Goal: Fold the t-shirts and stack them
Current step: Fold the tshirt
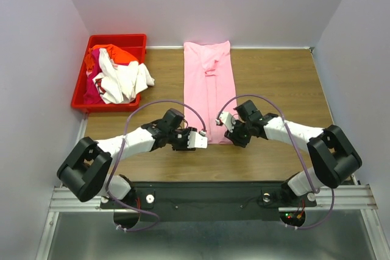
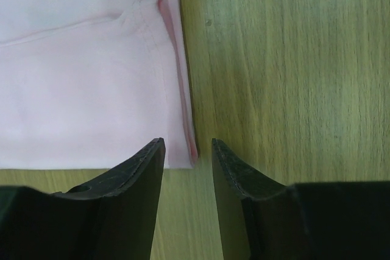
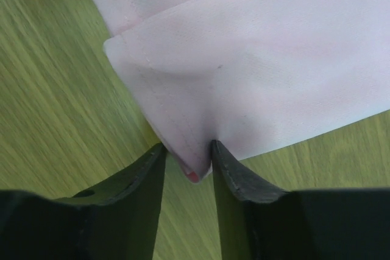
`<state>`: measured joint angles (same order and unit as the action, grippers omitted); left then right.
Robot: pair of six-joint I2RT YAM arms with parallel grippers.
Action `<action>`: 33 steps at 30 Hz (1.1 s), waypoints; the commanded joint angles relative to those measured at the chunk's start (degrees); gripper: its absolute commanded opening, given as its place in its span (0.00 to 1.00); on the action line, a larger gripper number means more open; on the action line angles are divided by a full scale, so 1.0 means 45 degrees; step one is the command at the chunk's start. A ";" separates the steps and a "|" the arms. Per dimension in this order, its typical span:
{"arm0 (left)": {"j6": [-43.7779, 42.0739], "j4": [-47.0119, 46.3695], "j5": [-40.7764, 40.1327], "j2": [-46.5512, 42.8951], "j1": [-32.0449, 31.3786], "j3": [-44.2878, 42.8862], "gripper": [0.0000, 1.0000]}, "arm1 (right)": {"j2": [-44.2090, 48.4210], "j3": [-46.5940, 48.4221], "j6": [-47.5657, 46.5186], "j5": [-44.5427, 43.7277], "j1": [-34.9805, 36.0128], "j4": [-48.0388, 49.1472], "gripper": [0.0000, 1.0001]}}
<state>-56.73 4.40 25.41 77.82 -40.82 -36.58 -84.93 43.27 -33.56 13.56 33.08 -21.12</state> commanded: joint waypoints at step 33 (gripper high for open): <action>0.0437 0.4393 0.1874 -0.2079 -0.0618 -0.1793 0.00 | 0.2975 0.1593 0.0191 0.0815 0.0422 -0.5032 0.01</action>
<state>-56.82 18.46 30.39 69.91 -43.72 -42.30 -70.83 45.76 -32.10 16.12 34.59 -38.46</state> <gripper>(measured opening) 0.033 0.037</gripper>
